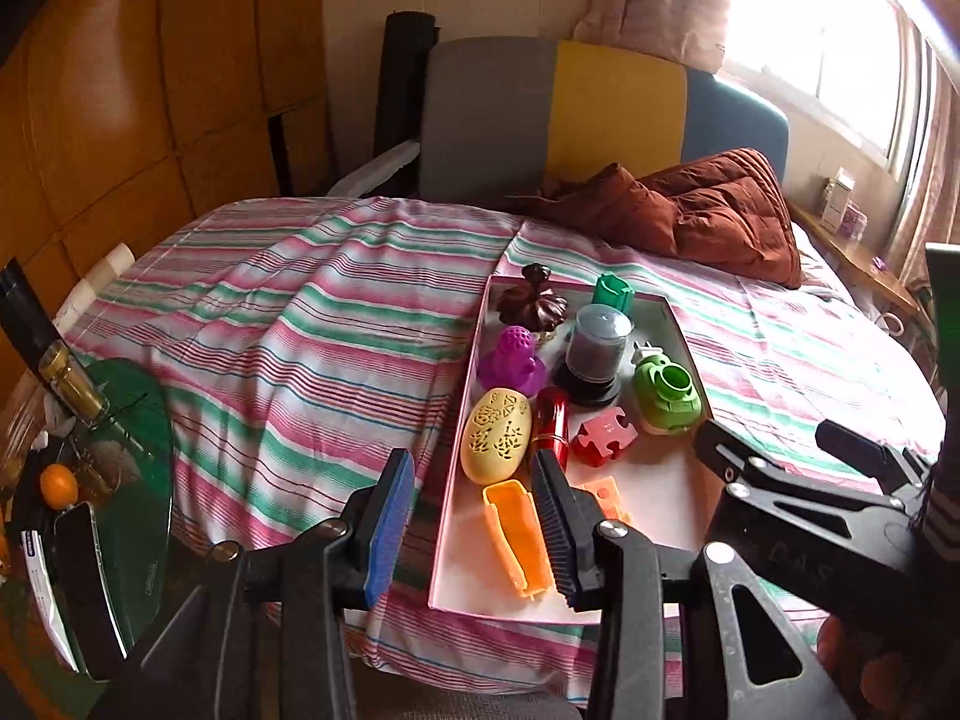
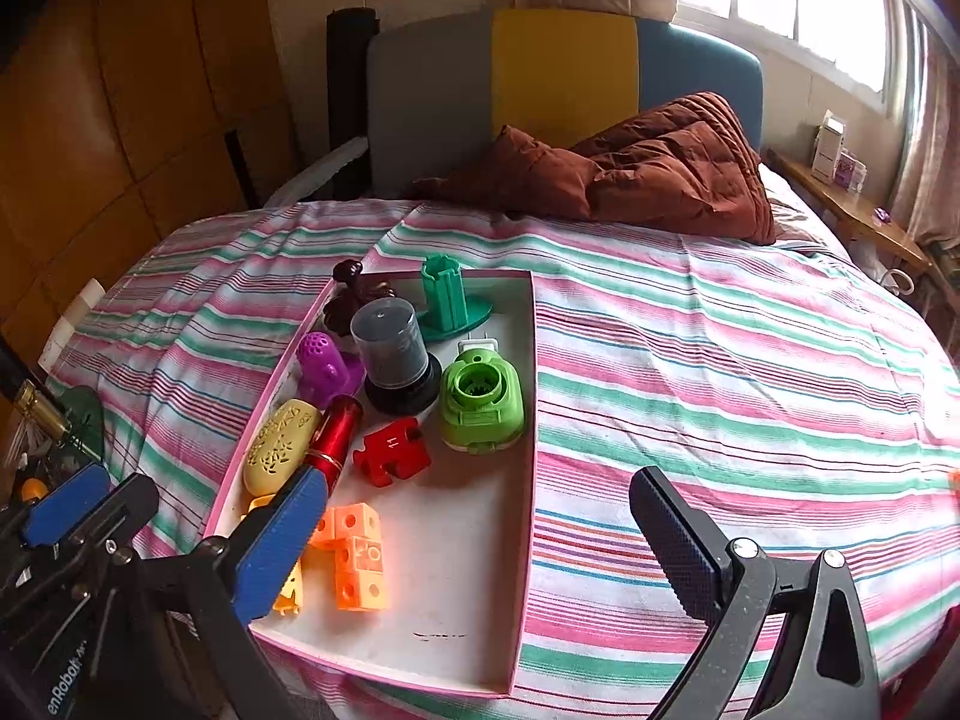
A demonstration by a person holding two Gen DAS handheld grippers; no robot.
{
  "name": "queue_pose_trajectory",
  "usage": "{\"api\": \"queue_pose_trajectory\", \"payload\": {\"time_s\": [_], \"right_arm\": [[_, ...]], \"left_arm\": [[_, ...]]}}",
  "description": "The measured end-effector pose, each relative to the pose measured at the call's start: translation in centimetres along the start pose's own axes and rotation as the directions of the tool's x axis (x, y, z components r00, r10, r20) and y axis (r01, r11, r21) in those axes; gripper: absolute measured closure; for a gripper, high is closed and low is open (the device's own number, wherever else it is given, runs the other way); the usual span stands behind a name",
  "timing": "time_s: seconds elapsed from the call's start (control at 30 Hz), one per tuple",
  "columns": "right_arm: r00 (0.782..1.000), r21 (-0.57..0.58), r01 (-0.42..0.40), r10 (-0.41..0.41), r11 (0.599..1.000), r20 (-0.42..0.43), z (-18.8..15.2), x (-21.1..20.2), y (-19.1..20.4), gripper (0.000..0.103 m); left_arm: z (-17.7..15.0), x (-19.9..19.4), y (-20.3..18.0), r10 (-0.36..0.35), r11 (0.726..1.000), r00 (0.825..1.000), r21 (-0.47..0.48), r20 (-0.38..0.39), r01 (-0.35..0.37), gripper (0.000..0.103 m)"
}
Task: Organize rigid objects
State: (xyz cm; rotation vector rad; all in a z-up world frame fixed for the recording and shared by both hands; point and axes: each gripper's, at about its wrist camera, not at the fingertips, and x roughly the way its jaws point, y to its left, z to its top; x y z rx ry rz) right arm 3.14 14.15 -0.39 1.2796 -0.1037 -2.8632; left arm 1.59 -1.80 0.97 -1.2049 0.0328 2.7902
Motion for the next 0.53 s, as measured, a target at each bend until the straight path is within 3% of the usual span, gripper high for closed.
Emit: {"api": "queue_pose_trajectory", "payload": {"time_s": [0.27, 0.53], "right_arm": [[1.000, 0.004, -0.002, 0.002, 1.000, -0.002, -0.03, 0.01, -0.21, 0.002], [1.000, 0.010, -0.004, 0.004, 1.000, -0.008, -0.17, 0.15, -0.37, 0.002]], "left_arm": [[-0.35, 0.36, -0.42, -0.009, 1.000, 0.999, 0.013, -0.032, 0.010, 0.062], [-0.43, 0.22, -0.48, 0.025, 1.000, 1.000, 0.017, -0.003, -0.025, 0.062]]}}
